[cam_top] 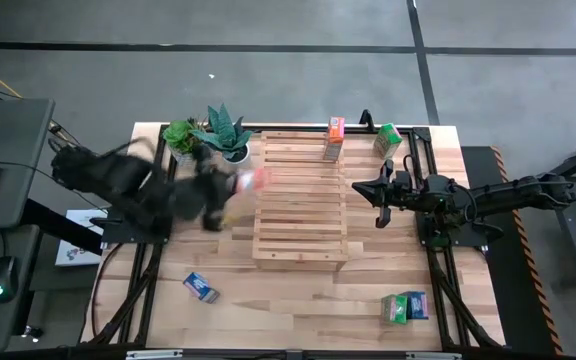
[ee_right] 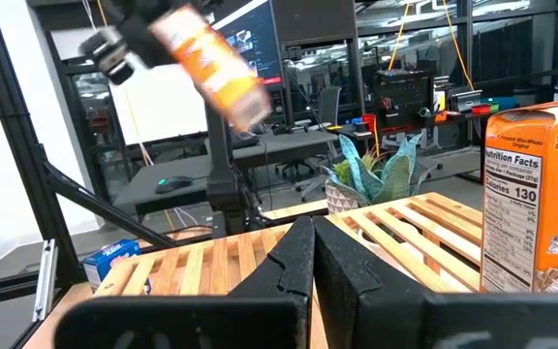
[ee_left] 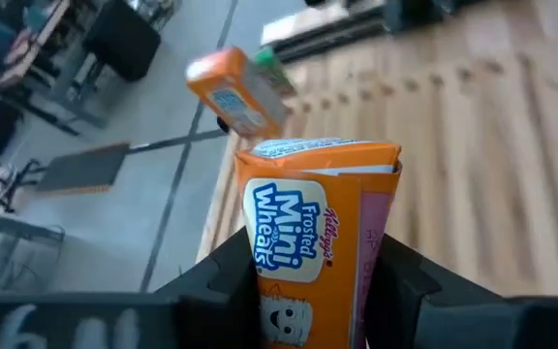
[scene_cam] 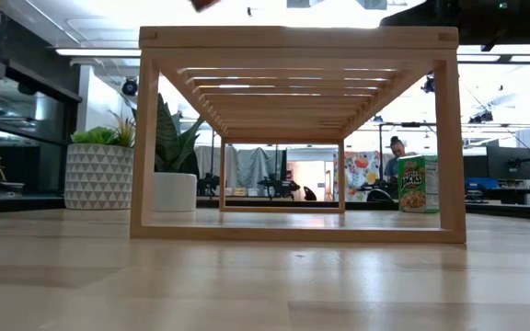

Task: Stack cereal on shelf
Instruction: Put the orange cereal box on the shelf aligned with the other orange cereal box

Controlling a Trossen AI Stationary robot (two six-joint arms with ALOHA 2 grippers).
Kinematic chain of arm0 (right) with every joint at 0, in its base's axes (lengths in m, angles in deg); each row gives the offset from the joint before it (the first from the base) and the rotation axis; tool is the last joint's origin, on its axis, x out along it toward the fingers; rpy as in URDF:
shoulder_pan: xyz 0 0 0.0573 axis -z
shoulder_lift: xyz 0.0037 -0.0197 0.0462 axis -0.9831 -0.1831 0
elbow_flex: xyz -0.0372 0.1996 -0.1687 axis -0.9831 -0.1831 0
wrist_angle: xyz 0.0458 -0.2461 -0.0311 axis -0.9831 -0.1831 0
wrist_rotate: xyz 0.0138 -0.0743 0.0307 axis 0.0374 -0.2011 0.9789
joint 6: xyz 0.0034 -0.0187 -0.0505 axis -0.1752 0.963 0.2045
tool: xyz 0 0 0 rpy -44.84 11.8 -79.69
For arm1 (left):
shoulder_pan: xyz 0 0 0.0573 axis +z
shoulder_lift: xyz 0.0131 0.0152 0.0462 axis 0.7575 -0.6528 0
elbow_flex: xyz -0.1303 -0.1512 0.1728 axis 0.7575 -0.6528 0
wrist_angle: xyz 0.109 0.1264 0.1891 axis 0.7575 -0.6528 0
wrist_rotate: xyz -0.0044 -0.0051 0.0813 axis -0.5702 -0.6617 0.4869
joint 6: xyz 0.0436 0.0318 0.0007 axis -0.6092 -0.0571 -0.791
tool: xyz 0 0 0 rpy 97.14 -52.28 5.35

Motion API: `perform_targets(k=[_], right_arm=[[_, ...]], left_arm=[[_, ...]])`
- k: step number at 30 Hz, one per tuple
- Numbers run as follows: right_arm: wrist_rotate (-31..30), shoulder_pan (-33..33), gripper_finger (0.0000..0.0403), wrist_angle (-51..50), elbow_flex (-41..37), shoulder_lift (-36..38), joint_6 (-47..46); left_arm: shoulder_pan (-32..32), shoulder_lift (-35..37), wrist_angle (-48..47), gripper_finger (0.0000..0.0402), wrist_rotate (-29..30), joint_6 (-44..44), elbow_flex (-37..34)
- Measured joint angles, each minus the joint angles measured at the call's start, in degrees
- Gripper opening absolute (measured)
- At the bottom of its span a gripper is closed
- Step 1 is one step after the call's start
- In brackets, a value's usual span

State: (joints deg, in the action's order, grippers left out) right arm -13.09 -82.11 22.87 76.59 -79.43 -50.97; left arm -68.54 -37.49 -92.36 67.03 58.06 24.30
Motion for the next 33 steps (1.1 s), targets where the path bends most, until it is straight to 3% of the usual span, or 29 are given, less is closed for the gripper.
perform_targets(k=[4, 8, 13, 24, 33], right_arm=[[0.0, 0.0, 0.0, 0.0, 0.0, 0.0, 0.0], [0.0, 0.0, 0.0, 0.0, 0.0, 0.0, 0.0], [0.0, 0.0, 0.0, -0.9, 0.0, -0.1, 0.0], [-0.1, 0.0, 0.0, -2.3, 0.0, -0.1, 0.0], [-1.7, 0.0, 0.0, -2.3, 0.0, -0.1, -1.0]], left_arm=[[11.6, -3.7, 8.5, 0.0123, -7.5, -3.2, 1.5], [21.9, -10.3, 9.9, 0.0123, -12.9, -4.1, 4.8], [30.2, -19.3, 10.0, 0.0123, -20.5, -2.5, 10.9], [35.9, -28.3, 9.8, 0.0123, -34.1, -1.9, 17.3], [37.0, -28.9, 10.1, 0.0123, -34.0, -3.3, 17.2]])
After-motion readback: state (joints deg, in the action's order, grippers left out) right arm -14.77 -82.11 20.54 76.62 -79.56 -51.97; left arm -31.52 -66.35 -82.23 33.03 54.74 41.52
